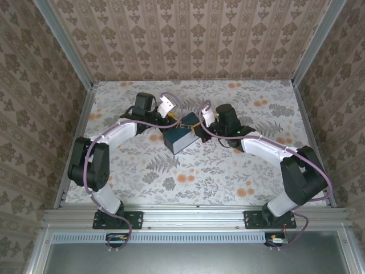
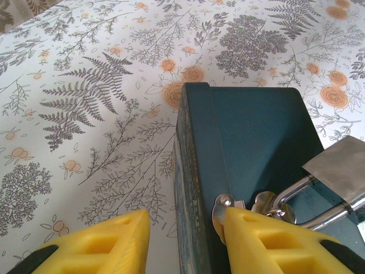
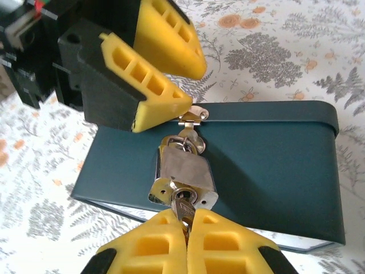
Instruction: Unlock a padlock with a key
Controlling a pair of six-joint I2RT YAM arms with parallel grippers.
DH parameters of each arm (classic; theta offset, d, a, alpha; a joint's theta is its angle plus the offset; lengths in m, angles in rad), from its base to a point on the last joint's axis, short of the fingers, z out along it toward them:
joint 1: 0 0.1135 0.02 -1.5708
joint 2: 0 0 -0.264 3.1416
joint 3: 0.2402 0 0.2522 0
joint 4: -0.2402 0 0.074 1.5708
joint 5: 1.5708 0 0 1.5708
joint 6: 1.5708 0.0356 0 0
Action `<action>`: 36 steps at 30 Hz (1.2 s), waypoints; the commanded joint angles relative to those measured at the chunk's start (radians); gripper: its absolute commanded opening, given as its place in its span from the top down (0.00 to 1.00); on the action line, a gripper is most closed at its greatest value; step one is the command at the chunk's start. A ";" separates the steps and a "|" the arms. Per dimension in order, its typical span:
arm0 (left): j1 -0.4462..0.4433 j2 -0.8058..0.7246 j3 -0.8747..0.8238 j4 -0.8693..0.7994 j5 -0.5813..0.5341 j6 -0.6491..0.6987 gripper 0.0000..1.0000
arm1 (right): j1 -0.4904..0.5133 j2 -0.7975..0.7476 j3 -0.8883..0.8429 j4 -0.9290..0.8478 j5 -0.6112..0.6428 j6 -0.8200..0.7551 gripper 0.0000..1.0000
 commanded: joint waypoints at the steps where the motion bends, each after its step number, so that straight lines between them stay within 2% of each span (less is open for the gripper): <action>1: 0.003 0.010 0.012 -0.060 0.030 -0.004 0.58 | -0.031 0.030 0.040 -0.008 -0.063 0.221 1.00; 11: 0.002 0.001 -0.014 -0.049 0.034 -0.009 0.60 | -0.037 0.095 0.093 -0.057 -0.118 0.355 1.00; 12: 0.000 0.002 -0.017 -0.047 0.062 -0.009 0.60 | -0.039 0.098 0.086 -0.041 -0.127 0.380 1.00; 19: -0.003 -0.002 -0.023 -0.036 0.071 -0.018 0.61 | -0.059 0.117 0.062 0.048 -0.183 0.588 1.00; 25: -0.017 -0.013 -0.040 0.001 0.095 -0.010 0.62 | -0.073 0.137 0.075 0.012 -0.197 0.717 1.00; 31: -0.030 -0.064 -0.045 0.040 0.149 0.126 0.53 | -0.062 0.115 0.107 -0.132 -0.176 0.525 1.00; 36: -0.049 -0.070 -0.016 -0.017 0.199 0.291 0.49 | -0.063 0.106 0.131 -0.176 -0.177 0.463 1.00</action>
